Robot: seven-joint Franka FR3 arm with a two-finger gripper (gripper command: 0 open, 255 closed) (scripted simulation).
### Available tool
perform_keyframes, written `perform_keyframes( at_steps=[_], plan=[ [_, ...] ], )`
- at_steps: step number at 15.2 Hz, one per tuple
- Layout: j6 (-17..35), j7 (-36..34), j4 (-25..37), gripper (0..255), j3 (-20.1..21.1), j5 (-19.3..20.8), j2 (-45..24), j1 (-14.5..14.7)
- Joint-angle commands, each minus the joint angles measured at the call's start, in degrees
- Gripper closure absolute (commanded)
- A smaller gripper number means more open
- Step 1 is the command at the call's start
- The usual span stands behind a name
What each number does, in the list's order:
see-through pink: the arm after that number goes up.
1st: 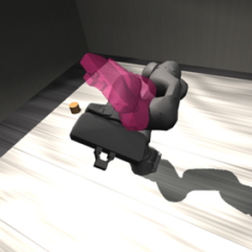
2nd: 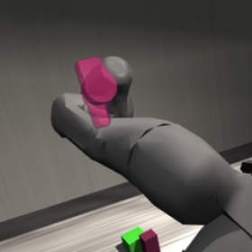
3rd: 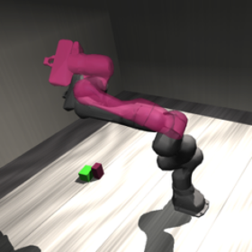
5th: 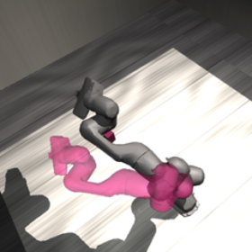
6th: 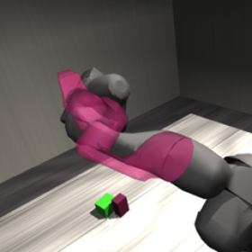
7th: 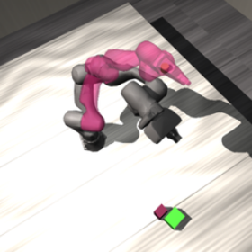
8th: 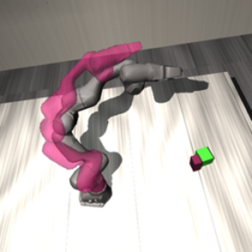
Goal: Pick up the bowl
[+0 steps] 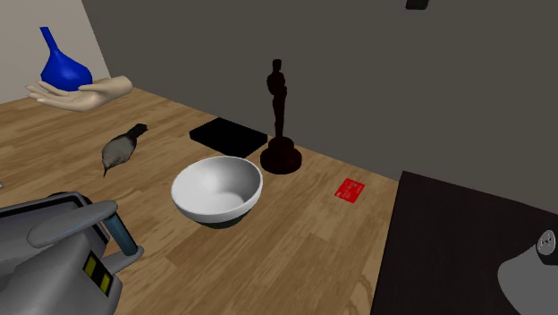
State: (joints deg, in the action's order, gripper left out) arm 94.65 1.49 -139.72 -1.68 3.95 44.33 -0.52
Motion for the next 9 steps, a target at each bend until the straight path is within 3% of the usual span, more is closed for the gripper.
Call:
perform_keyframes(
  at_steps=[1, 9],
  plan=[
    [0.00, 0.00, 0.00, 0, 0.00, 0.00, 0.00, 0.00],
    [14.37, 2.65, 0.49, 0, -2.43, -1.17, -15.64, 0.90]
  ],
)
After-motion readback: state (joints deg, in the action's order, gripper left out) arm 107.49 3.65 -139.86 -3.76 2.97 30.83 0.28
